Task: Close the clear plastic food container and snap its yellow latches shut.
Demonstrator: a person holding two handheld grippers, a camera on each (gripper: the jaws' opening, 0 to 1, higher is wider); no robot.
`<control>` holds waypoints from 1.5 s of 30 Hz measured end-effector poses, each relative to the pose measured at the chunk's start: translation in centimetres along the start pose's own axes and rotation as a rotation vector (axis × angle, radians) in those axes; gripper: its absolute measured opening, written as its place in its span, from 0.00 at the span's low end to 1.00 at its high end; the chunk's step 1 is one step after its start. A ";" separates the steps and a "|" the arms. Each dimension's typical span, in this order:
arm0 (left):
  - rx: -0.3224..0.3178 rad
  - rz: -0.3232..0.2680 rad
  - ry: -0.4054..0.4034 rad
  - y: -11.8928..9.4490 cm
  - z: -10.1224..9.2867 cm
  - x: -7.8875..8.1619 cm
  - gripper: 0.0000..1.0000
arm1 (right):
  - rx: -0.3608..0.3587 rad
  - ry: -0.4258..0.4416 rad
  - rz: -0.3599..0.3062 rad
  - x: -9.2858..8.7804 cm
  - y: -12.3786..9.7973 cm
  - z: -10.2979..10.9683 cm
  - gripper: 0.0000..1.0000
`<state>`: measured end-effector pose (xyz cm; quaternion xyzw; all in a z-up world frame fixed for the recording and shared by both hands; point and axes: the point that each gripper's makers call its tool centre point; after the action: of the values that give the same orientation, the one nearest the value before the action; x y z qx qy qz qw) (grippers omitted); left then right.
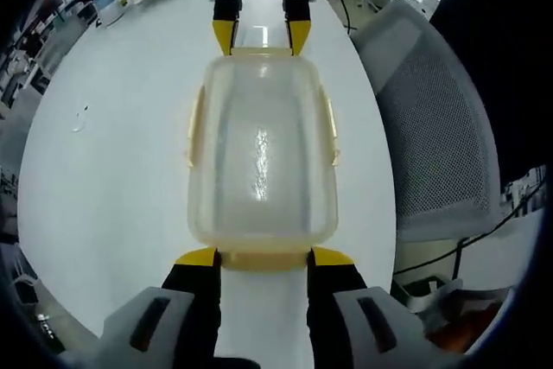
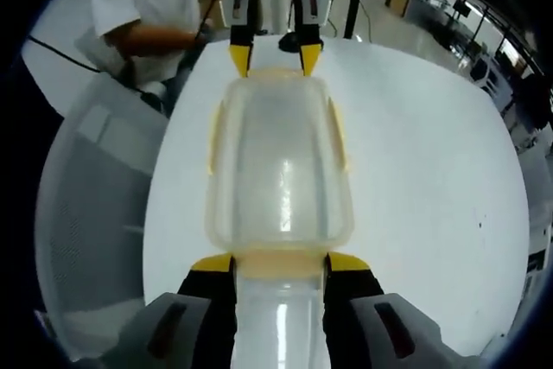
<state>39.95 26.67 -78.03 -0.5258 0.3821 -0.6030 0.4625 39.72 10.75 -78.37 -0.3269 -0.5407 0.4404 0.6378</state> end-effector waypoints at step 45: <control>-0.015 -0.024 0.016 2.6 -0.8 9.2 0.37 | -0.003 0.032 0.015 -8.8 -3.7 1.5 0.37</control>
<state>39.36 17.08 -78.03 -0.5288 0.3839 -0.6098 0.4484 38.78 1.17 -78.32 -0.3391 -0.5285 0.4391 0.6425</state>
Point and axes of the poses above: the point that each gripper's makers call its tool centre point, and the gripper's own axes: y roughly forward along the fingers, z roughly to its left, x roughly out of its top, and after that the axes turned 11 degrees about x, right-handed
